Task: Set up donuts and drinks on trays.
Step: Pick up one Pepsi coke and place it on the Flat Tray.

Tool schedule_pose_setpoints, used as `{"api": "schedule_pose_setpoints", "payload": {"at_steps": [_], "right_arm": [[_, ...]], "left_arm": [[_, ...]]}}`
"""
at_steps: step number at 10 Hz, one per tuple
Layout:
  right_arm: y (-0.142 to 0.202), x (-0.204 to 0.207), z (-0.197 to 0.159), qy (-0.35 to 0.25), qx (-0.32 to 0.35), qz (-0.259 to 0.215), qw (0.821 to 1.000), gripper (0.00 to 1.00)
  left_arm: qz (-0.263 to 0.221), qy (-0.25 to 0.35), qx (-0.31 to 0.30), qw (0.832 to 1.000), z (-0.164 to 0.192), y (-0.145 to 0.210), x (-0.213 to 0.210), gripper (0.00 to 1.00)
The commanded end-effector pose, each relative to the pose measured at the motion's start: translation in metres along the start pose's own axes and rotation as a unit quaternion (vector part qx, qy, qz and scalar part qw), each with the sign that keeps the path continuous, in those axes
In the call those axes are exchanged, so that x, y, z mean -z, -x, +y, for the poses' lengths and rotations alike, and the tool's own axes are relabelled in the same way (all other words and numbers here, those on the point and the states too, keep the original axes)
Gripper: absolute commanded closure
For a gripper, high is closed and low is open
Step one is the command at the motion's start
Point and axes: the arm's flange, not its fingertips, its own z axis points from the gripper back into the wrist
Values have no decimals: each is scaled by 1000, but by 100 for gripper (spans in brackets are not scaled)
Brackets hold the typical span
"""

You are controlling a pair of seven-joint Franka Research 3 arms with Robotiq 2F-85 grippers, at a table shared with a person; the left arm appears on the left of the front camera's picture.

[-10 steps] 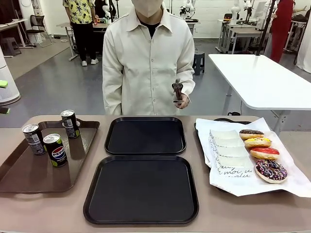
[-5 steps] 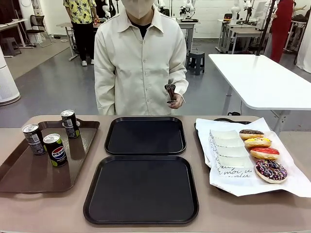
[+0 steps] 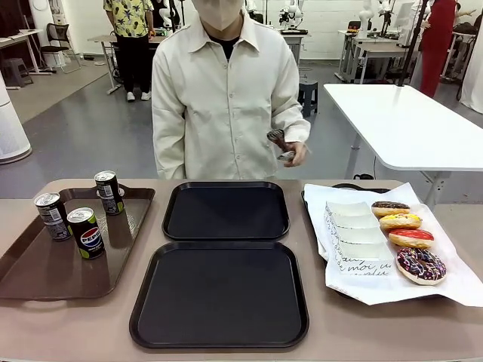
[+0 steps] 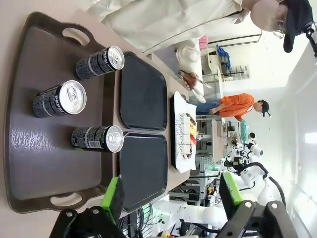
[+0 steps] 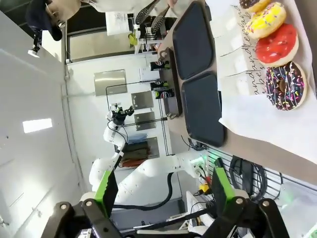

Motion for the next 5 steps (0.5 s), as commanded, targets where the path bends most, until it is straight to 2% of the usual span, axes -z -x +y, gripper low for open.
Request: {"api": "schedule_pose_setpoints", "payload": {"at_steps": [1, 5], "right_arm": [[2, -5, -3, -20, -1, -15, 1000, 0], [2, -5, -3, -20, -1, -15, 1000, 0]], "left_arm": [[-3, 8, -3, 1000, 3, 0, -3, 0], [-3, 8, -3, 1000, 3, 0, -3, 0]]}}
